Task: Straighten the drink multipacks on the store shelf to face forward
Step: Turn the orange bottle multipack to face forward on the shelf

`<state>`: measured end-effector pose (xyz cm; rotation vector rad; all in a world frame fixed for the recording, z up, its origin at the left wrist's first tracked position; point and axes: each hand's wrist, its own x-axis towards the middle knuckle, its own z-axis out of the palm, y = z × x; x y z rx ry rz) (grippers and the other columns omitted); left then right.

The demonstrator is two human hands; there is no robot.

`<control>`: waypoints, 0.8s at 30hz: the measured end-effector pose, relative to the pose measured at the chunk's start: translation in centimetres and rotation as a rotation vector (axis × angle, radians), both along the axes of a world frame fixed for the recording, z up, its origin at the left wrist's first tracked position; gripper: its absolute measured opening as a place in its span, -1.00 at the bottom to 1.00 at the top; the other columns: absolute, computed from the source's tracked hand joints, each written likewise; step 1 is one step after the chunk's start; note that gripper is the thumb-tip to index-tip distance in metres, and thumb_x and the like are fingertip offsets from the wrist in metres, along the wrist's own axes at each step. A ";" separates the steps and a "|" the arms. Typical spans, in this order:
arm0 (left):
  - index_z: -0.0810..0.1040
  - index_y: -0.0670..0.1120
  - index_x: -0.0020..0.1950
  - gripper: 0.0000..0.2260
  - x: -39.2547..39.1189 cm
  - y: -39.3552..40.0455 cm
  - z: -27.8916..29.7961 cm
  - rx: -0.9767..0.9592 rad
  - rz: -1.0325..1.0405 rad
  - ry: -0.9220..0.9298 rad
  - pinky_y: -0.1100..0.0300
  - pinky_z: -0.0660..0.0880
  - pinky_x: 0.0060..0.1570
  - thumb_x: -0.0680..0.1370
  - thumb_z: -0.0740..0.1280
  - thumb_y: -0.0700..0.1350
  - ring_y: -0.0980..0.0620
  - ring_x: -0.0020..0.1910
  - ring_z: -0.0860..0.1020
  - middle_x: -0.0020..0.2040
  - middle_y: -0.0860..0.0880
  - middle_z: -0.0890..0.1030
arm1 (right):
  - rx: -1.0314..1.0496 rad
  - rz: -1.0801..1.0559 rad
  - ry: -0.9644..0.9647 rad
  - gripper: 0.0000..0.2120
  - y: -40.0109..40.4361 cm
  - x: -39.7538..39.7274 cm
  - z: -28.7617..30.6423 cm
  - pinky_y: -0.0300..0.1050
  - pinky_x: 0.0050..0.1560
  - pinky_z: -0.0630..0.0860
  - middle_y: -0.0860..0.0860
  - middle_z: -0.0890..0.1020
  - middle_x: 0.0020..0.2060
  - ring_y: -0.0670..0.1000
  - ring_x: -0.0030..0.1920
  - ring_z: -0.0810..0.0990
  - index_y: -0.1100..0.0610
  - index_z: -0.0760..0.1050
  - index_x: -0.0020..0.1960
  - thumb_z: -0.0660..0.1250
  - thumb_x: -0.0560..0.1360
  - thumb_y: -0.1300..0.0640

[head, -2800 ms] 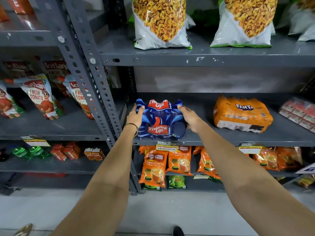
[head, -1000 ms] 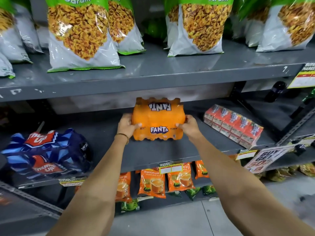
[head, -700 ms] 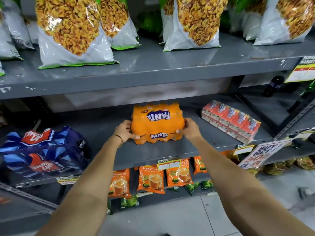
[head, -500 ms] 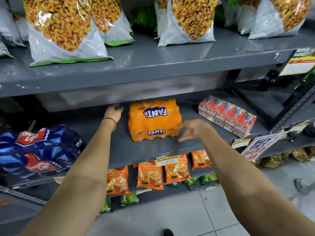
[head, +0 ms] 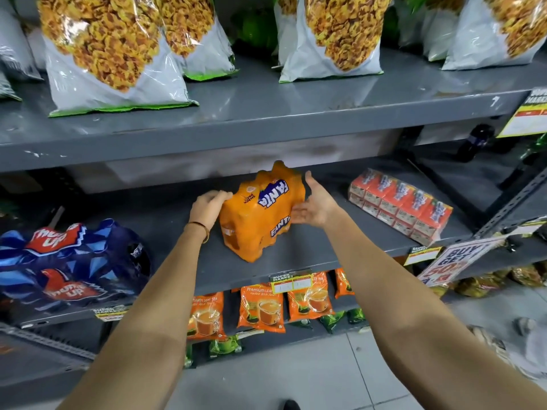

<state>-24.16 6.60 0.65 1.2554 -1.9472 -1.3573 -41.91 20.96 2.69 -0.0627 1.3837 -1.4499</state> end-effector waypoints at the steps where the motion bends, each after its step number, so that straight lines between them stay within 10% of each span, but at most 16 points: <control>1: 0.57 -0.06 0.15 -0.68 0.5 -0.1 -0.2 -0.003 -0.026 -0.006 0.07 0.41 0.19 0.48 0.30 0.07 -0.11 0.16 0.53 0.07 -0.02 0.55 | -0.020 0.012 0.015 -0.20 -0.2 0.5 0.4 0.22 0.36 0.31 0.26 0.31 0.45 0.28 0.42 0.33 0.22 0.11 0.52 0.07 0.51 -0.34; 9: 0.44 -0.03 0.24 -0.63 1.4 0.8 0.3 0.328 -0.294 -0.054 0.21 0.61 -0.17 0.54 0.21 0.16 0.04 -0.30 0.69 -0.10 -0.20 0.68 | 0.059 0.177 0.298 -0.29 -4.1 2.1 1.1 0.11 0.25 0.47 0.14 0.57 0.25 0.18 0.24 0.55 0.10 0.34 0.39 0.09 0.47 -0.39; 15: 0.24 -0.14 0.47 -0.40 -0.6 -1.8 -0.2 -0.008 0.067 -0.213 -0.03 0.53 0.12 0.55 0.15 0.19 -0.19 0.20 0.54 0.33 -0.25 0.49 | 0.217 0.480 0.547 0.06 -2.2 0.9 1.5 0.33 0.32 0.35 0.06 0.42 0.40 0.21 0.39 0.38 0.00 0.29 0.44 0.41 0.07 -0.48; 24: 0.04 0.12 0.53 -0.57 -5.7 -4.7 2.5 -0.508 -0.471 -0.657 -0.13 -0.11 0.50 0.65 -0.08 0.04 -0.06 0.56 -0.10 0.58 0.02 -0.04 | 0.312 0.561 0.467 -0.28 0.3 1.4 1.9 0.19 0.31 0.44 0.15 0.32 0.44 0.25 0.39 0.37 0.11 0.16 0.48 0.40 0.45 -0.08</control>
